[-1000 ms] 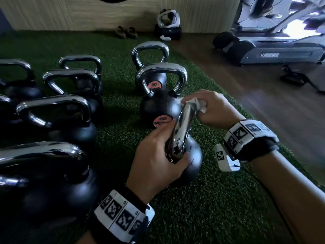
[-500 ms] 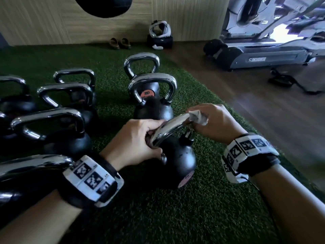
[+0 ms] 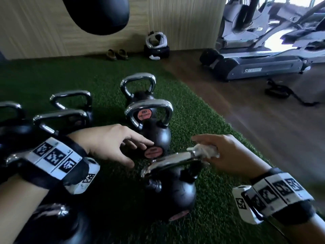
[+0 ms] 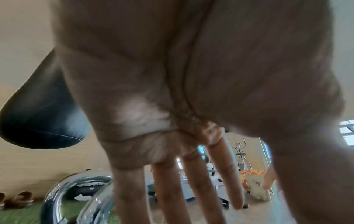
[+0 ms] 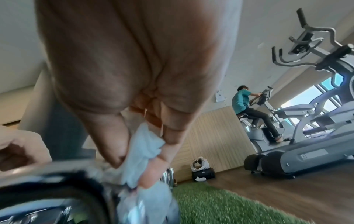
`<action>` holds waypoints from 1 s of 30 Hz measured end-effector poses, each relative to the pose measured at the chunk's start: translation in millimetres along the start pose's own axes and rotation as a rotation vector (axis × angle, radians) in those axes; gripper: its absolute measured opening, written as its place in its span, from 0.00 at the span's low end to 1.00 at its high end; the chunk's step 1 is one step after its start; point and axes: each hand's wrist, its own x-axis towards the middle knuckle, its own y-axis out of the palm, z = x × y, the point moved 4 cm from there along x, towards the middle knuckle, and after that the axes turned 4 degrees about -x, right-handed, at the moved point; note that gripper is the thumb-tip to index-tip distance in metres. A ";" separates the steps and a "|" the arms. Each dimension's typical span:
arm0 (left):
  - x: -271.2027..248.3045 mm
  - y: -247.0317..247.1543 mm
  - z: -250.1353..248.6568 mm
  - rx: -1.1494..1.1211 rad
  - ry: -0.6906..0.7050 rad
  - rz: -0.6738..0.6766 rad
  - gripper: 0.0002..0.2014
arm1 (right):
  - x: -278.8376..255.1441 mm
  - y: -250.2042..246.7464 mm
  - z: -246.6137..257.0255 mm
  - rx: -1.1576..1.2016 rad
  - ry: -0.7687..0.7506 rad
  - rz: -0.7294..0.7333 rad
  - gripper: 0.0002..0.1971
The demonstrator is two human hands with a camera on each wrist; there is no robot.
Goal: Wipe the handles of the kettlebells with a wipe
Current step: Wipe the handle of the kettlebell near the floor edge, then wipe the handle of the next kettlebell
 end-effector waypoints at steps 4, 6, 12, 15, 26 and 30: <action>14.3 -58.3 6.9 0.086 -0.129 0.124 0.23 | 36.7 -29.5 5.5 -0.018 0.012 -0.026 0.15; 15.9 -76.8 10.7 0.112 -0.176 0.199 0.17 | 51.8 -41.3 9.3 0.011 0.036 -0.101 0.13; 22.9 -90.9 38.7 0.028 -0.319 0.141 0.10 | 98.0 -56.9 11.8 0.046 0.074 -0.223 0.14; 35.2 -81.7 60.1 0.005 -0.422 -0.012 0.05 | 118.9 -57.9 7.6 0.062 0.087 -0.194 0.15; 97.3 4.4 147.0 -0.570 -0.662 -0.451 0.39 | 173.2 -18.3 -18.7 0.147 0.019 -0.173 0.14; 122.4 23.5 155.6 -0.746 -0.619 -0.497 0.43 | 184.4 -7.2 -13.4 0.193 0.008 -0.179 0.12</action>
